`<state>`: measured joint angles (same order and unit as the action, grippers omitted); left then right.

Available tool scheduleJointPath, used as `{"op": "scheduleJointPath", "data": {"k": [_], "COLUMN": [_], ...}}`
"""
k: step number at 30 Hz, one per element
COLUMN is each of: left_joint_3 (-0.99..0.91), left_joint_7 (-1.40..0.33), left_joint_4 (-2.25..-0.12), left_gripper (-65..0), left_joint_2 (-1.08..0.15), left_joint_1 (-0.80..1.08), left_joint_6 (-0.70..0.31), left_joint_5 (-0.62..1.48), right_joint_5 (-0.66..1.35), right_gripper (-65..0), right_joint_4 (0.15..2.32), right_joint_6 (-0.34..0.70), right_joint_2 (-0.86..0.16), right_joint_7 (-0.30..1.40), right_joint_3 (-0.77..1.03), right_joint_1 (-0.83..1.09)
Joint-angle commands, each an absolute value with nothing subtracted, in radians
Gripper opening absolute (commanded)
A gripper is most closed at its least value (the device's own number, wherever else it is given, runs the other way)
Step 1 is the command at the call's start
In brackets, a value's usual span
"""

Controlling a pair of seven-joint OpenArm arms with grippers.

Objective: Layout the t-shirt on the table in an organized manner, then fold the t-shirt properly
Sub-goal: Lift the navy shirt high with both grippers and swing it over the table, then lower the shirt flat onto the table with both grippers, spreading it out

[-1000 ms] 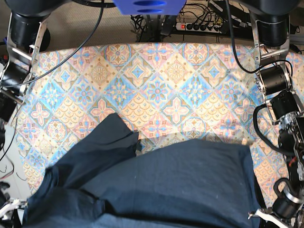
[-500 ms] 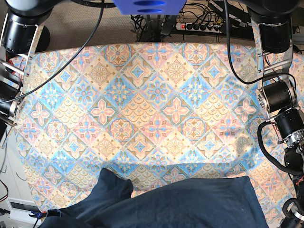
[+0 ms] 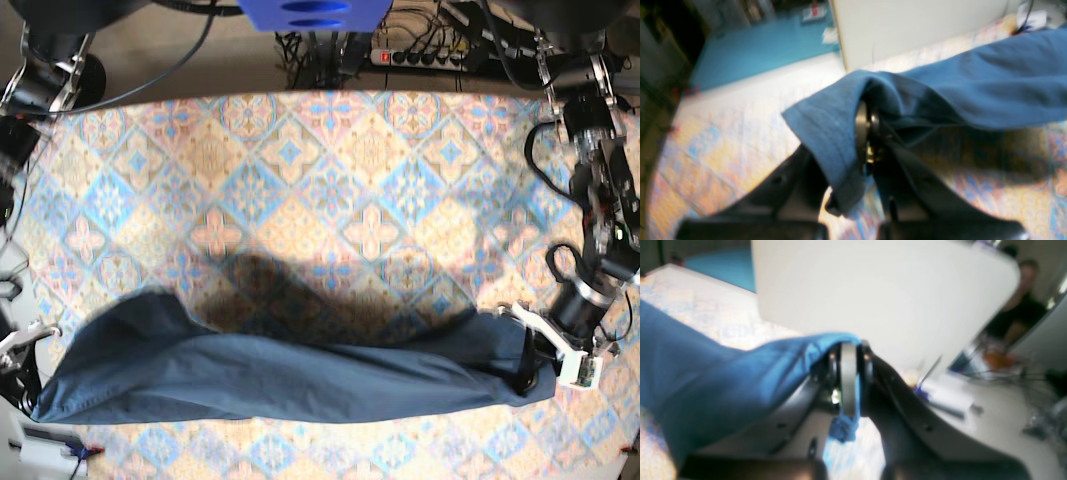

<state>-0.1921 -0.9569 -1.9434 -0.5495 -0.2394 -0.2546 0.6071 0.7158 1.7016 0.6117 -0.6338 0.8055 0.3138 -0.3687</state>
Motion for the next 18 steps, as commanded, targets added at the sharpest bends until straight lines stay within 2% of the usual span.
{"op": "scheduleJointPath", "data": {"k": [1, 9, 18], "left_joint_3": [-0.225, -0.338, -0.348], "left_joint_7": [-0.923, -0.923, -0.923], "left_joint_4": [-1.979, -1.998, -2.005], "left_gripper": [-65.0, -65.0, -65.0], "left_joint_2": [-0.567, -0.567, -0.573], "left_joint_1": [-0.225, 0.05, 0.272], "left_joint_6": [-0.249, -0.249, -0.249], "left_joint_5": [0.608, 0.613, 0.604], "right_joint_5": [0.733, 0.734, 0.73], "right_gripper": [-64.8, -64.8, -64.8], "right_joint_4": [1.742, 1.851, 1.856], "right_joint_6": [0.605, 0.605, 0.605], "right_joint_2": [-0.651, -0.651, -0.65], "right_joint_7": [0.782, 0.783, 0.788], "right_joint_3": [0.331, 0.364, 0.364], "right_joint_1": [-0.338, -0.005, 0.197]}}
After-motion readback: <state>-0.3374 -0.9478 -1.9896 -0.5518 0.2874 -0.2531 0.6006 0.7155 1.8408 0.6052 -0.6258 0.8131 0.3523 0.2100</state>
